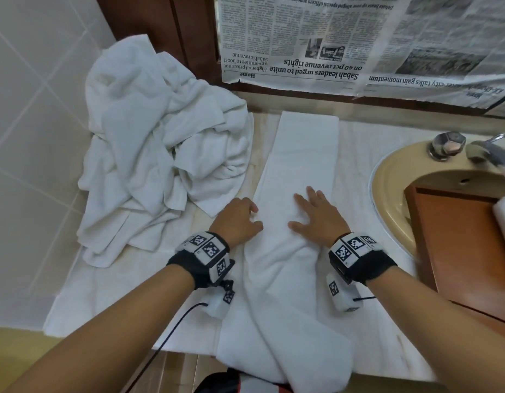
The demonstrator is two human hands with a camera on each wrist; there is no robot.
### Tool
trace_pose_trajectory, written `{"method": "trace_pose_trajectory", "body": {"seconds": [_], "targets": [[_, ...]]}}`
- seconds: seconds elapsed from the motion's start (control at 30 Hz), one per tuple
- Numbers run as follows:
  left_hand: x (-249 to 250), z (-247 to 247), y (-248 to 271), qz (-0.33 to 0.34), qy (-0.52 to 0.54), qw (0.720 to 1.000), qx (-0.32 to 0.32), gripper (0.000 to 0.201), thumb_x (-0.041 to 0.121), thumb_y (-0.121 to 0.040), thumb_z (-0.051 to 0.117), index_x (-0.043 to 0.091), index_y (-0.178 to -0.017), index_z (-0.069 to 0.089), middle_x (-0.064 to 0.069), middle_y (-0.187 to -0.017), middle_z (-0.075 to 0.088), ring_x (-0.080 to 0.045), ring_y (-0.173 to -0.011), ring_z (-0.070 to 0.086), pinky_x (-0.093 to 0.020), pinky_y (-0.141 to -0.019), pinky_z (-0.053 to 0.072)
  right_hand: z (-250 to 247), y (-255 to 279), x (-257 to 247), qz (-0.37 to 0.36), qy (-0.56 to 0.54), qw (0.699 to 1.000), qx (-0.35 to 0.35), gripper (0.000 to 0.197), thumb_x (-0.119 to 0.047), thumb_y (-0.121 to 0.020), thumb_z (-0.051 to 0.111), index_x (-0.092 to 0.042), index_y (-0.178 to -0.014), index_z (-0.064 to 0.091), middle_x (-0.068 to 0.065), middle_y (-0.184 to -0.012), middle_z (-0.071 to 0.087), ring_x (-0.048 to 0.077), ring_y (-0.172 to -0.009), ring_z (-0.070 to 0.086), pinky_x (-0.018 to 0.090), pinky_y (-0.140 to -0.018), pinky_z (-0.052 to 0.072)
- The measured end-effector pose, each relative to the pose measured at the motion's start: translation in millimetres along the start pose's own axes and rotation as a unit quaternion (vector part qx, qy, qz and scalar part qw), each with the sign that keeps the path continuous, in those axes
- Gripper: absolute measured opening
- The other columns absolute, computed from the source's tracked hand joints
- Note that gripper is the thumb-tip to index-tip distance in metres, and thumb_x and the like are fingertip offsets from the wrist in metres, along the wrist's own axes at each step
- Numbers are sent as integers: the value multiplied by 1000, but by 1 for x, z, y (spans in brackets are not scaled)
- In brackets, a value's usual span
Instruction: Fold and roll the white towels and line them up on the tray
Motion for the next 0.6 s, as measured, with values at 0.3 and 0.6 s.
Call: {"method": "trace_pose_trajectory", "body": {"seconds": [0.3, 0.6], "targets": [[8, 11, -27, -109, -30, 992, 61, 36, 37, -89, 61, 14, -116, 59, -2, -120, 61, -22, -110, 58, -30, -82, 44, -22, -16, 6, 23, -68, 994, 87, 67, -38, -93, 56, -16, -149, 29, 6, -161, 11, 22, -148, 5, 40, -119, 15], [11, 13, -35, -101, 5, 992, 71, 45, 36, -87, 66, 12, -123, 54, -6, -125, 52, -23, -115, 54, -31, -91, 42, -20, -27, 13, 32, -49, 997, 47, 66, -39, -90, 59, -22, -147, 30, 5, -161, 7, 21, -147, 6, 38, -116, 20]]}}
Point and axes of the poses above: each hand's wrist, its own y-axis away from the middle knuckle, its own z-axis out of the palm, x = y × z, the point moved 4 cm from there along -y, towards the middle knuckle
